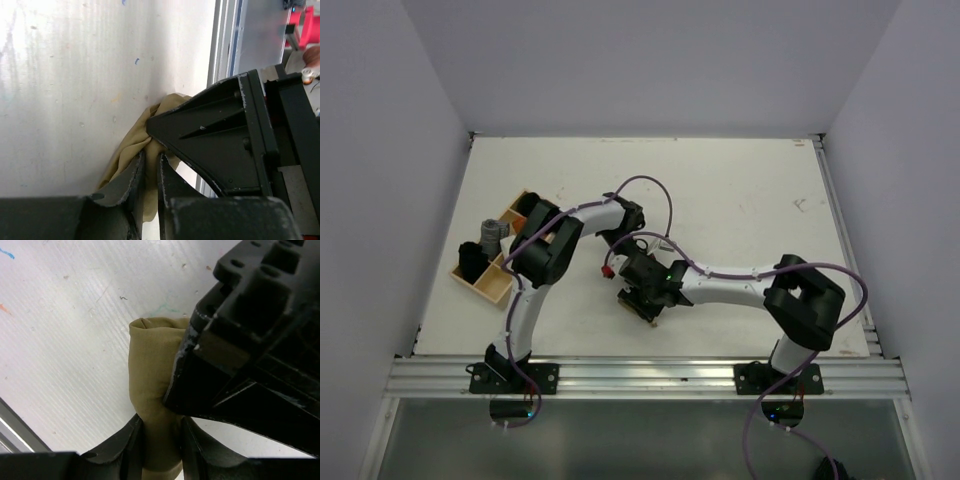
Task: Roll the underwear
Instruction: Roll the underwear, then place the rolled underwear into the container
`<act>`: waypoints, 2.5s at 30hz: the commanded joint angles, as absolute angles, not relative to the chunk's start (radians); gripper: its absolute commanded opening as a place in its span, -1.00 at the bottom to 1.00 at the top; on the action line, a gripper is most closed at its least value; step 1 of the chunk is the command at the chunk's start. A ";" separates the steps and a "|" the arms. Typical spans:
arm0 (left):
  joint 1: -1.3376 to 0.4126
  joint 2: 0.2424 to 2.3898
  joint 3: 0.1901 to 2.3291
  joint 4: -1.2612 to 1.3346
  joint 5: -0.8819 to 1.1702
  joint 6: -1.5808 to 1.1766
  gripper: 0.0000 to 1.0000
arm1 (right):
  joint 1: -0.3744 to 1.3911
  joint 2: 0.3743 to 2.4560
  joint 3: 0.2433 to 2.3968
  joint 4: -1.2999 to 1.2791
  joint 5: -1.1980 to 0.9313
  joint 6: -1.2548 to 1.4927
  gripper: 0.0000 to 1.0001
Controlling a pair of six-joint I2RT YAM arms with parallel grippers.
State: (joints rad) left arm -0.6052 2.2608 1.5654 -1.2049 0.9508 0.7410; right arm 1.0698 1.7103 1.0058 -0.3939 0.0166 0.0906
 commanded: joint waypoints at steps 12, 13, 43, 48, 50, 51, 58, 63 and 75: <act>-0.554 2.106 1.421 -0.919 0.934 0.535 -0.38 | 1.063 1.638 0.914 -0.385 0.015 0.146 -1.00; -0.549 2.092 1.413 -0.907 0.943 0.525 -0.38 | 1.062 1.637 0.911 -0.385 0.009 0.146 -1.00; -0.275 1.238 1.370 -0.244 0.068 -0.331 0.06 | 0.899 1.534 1.364 -0.454 -0.078 0.160 -1.00; -0.241 1.155 1.365 -0.348 0.074 -0.324 -0.16 | 0.862 1.674 1.575 -0.426 -0.083 0.127 -1.00; -0.241 1.140 1.353 -0.414 0.029 -0.325 -0.06 | 0.853 1.736 1.696 -0.437 -0.081 0.098 -1.00; -0.241 1.128 1.347 -0.489 0.005 -0.327 -0.02 | 0.851 1.796 1.732 -0.437 -0.093 0.088 -1.00; -0.215 1.129 1.224 -0.669 -0.240 -0.392 -0.09 | 0.845 2.060 2.019 -0.417 -0.118 0.064 -1.00; -0.143 1.045 1.112 -0.617 -0.314 -0.420 -0.09 | 0.845 2.196 2.121 -0.249 -0.133 0.040 -1.00; 0.236 1.091 1.005 -0.607 -0.249 -0.460 0.04 | 0.824 2.263 2.148 -0.186 -0.176 -0.008 -1.00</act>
